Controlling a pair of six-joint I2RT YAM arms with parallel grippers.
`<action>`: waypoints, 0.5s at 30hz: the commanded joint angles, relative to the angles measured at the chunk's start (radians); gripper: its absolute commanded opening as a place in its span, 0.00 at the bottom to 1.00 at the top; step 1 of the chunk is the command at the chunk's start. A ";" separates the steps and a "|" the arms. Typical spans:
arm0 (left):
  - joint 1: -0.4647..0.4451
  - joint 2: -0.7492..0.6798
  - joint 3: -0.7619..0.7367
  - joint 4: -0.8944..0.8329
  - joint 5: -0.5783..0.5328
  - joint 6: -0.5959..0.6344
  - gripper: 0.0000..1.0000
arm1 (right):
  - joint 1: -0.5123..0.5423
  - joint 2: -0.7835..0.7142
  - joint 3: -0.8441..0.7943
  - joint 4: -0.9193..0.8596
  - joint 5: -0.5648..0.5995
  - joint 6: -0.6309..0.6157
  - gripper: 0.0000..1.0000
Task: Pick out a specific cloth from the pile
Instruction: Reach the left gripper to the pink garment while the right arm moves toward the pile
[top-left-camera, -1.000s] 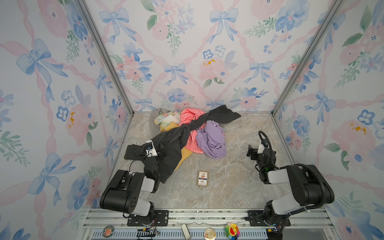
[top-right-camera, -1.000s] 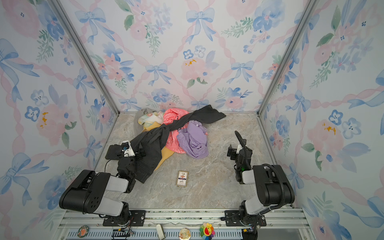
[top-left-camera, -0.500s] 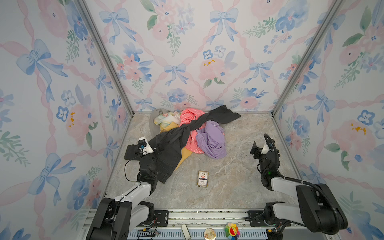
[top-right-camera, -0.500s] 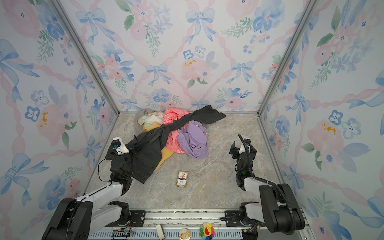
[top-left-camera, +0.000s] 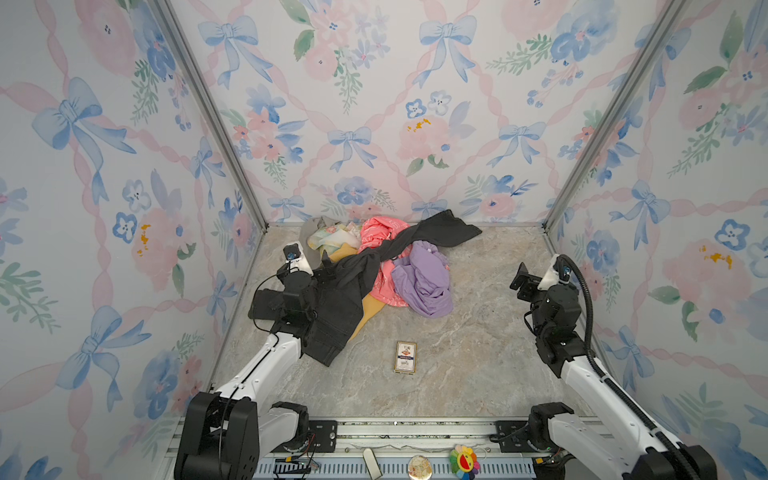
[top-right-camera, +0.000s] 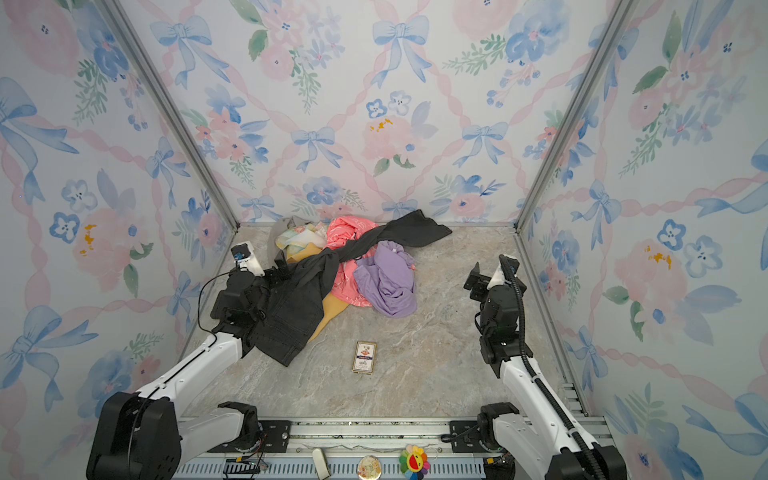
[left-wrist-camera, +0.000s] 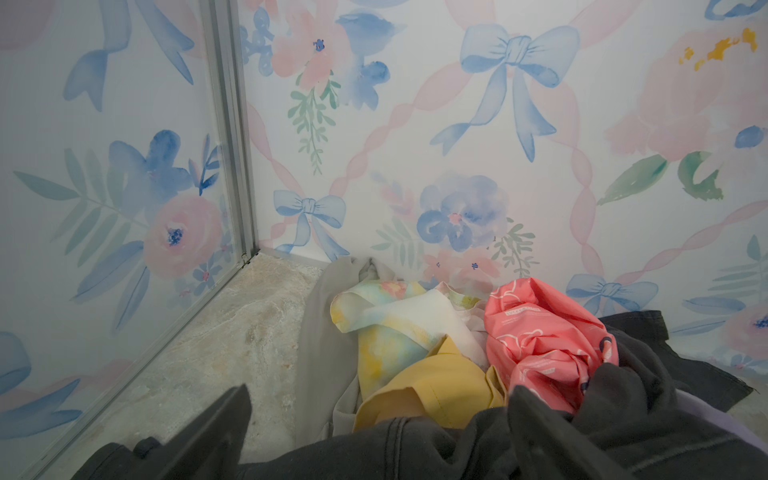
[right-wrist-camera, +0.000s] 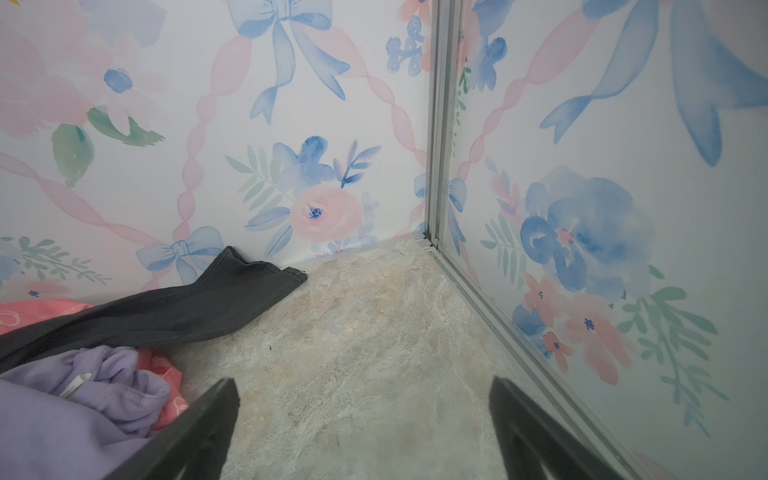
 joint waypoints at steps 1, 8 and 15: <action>0.009 0.044 0.092 -0.190 0.032 -0.061 0.98 | 0.030 -0.024 0.123 -0.197 0.042 0.055 0.97; 0.061 0.111 0.227 -0.348 0.147 -0.144 0.98 | 0.171 0.066 0.325 -0.349 0.019 0.082 0.97; 0.104 0.179 0.348 -0.419 0.350 -0.186 0.98 | 0.406 0.207 0.449 -0.423 -0.038 0.015 0.97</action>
